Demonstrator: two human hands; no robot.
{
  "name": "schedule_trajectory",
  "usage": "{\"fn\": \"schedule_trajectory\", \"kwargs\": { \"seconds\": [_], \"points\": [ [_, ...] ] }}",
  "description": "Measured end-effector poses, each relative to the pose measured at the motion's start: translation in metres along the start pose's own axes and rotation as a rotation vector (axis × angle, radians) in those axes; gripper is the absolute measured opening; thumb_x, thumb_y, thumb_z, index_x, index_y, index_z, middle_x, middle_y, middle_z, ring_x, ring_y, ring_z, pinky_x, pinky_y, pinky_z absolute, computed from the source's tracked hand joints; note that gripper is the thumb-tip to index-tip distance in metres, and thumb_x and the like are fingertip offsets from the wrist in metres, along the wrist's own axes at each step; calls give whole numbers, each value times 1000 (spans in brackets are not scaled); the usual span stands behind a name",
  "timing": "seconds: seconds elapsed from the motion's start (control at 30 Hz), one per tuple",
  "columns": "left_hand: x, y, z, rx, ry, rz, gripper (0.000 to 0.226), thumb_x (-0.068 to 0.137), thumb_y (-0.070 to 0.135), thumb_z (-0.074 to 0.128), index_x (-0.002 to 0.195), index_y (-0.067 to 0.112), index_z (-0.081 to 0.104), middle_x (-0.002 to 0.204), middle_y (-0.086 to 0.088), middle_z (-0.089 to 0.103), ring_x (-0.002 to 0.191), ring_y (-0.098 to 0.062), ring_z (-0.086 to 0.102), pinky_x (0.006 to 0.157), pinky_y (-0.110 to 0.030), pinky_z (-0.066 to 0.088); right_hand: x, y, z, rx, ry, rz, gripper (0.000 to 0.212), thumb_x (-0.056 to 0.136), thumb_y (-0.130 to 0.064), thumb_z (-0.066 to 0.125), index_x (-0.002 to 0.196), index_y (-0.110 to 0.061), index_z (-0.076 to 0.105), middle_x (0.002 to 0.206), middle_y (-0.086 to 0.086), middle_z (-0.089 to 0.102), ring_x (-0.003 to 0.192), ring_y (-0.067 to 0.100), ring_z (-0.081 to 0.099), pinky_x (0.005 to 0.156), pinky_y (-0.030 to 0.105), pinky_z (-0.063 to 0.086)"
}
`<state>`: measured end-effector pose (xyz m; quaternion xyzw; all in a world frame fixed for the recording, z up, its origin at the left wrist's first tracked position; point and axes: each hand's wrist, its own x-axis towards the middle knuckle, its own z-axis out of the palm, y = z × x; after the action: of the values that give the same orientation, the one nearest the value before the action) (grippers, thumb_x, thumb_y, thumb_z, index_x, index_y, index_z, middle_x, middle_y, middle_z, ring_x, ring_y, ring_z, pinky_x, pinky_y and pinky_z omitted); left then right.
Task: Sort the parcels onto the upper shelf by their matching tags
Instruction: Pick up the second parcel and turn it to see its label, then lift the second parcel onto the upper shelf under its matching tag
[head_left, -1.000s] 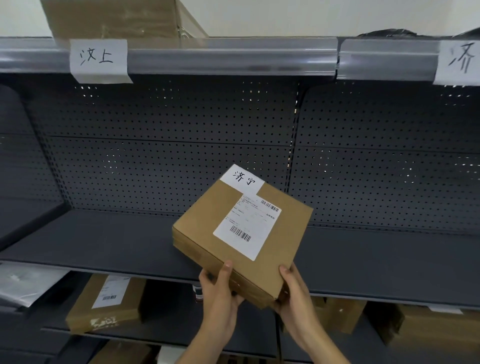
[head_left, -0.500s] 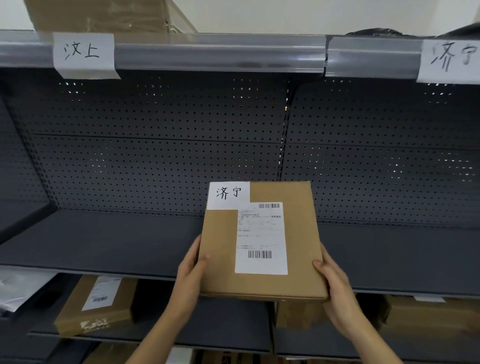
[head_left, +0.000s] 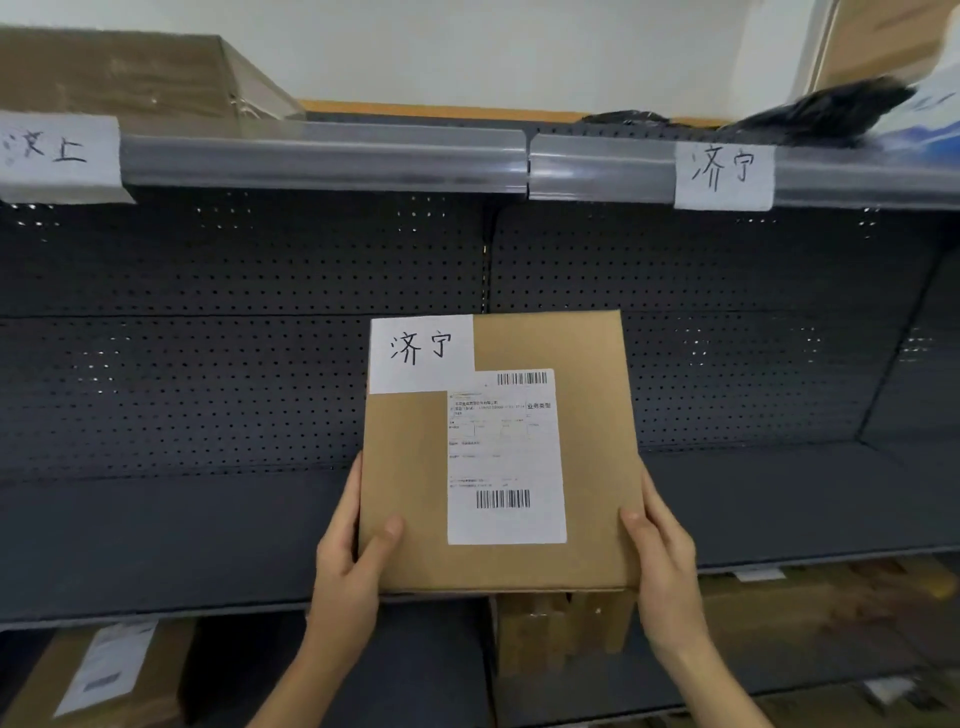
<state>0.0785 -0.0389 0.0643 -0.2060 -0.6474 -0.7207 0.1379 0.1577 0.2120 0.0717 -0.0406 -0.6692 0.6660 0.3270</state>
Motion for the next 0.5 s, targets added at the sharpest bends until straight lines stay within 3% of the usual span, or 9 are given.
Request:
{"fn": "schedule_trajectory", "kwargs": {
  "seconds": [0.1,0.2,0.33,0.43,0.5],
  "points": [
    [-1,24,14,-26,-4,122,66,87,13,54,150,22,36,148,15,51,136,-7,48,105,-22,44,-6,-19,-13,41,86,-123,49,100,-18,52,149,-14,45,143,-9,60,129,1,55,97,11,47],
    [2,53,30,-63,-46,212,67,87,11,54,151,23,34,148,20,50,135,-5,49,103,-20,45,-10,-40,-27,84,169,-215,49,92,-25,48,140,-26,52,144,1,61,133,14,55,106,26,46],
    [14,89,54,-97,-113,302,68,88,12,55,152,20,31,149,19,47,136,-4,47,106,-22,43,-1,-73,-46,49,248,-317,58,91,-22,42,145,-2,48,139,11,60,125,13,59,94,12,49],
    [28,113,73,-59,-110,384,68,92,23,59,153,22,28,157,9,39,144,-10,38,114,-32,37,13,-97,-55,61,259,-346,51,95,-19,40,143,-3,50,124,-6,67,108,-4,65,87,10,50],
    [38,129,86,-56,-77,412,65,92,27,60,151,24,32,155,5,42,143,-11,39,115,-37,37,26,-115,-59,74,248,-348,44,99,-18,39,140,-9,54,115,-15,72,107,-2,66,86,12,52]
  ]
}}
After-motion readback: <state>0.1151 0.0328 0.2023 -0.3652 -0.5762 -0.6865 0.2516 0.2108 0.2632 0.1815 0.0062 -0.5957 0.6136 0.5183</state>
